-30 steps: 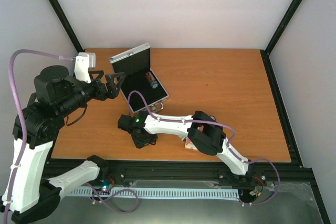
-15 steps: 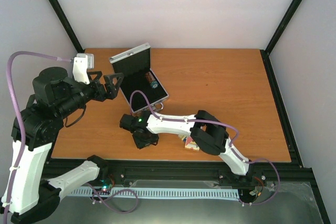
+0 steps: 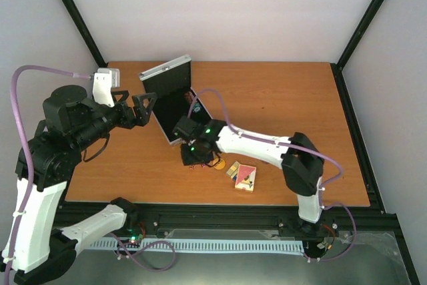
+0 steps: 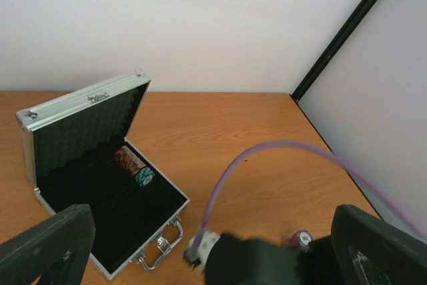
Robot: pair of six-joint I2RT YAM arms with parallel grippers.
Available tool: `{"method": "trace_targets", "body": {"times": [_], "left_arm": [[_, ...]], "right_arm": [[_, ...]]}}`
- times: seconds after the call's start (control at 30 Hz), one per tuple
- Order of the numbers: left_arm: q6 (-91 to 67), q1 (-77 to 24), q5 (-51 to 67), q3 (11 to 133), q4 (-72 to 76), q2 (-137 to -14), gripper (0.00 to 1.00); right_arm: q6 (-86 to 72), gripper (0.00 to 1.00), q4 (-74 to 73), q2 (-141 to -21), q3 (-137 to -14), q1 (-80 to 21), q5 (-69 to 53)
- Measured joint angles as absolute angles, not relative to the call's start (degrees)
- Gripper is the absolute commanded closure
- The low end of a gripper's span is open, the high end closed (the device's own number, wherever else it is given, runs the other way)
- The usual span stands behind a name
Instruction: Pack up texas hold em set
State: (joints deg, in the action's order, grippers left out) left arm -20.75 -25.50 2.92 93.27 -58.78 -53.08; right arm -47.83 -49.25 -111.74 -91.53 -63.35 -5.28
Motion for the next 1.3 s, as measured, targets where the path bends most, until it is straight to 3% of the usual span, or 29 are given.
{"method": "trace_targets", "body": {"times": [0.3,0.57,0.87,1.3], "left_arm": [[-20.14,-25.5,4.89,87.59,-56.12,-53.08,0.0],[-19.7,-25.5,12.23,75.13,-45.91,-52.49,0.04],[-20.38,-25.5,19.38,56.99,-28.27,-50.61,0.04],[-25.47,-25.52,16.4,52.21,-9.69,-57.58,0.03]], "right_arm": [[-54.24,0.97,-41.93,-102.24,-86.3,-50.52,-6.9],[-60.07,0.97,-33.52,-96.01,-86.3,-42.26,-10.15],[-66.28,0.97,-26.59,-94.85,-86.3,-38.52,-14.28],[-72.84,0.97,-22.09,-94.87,-87.18,-37.8,-21.58]]}}
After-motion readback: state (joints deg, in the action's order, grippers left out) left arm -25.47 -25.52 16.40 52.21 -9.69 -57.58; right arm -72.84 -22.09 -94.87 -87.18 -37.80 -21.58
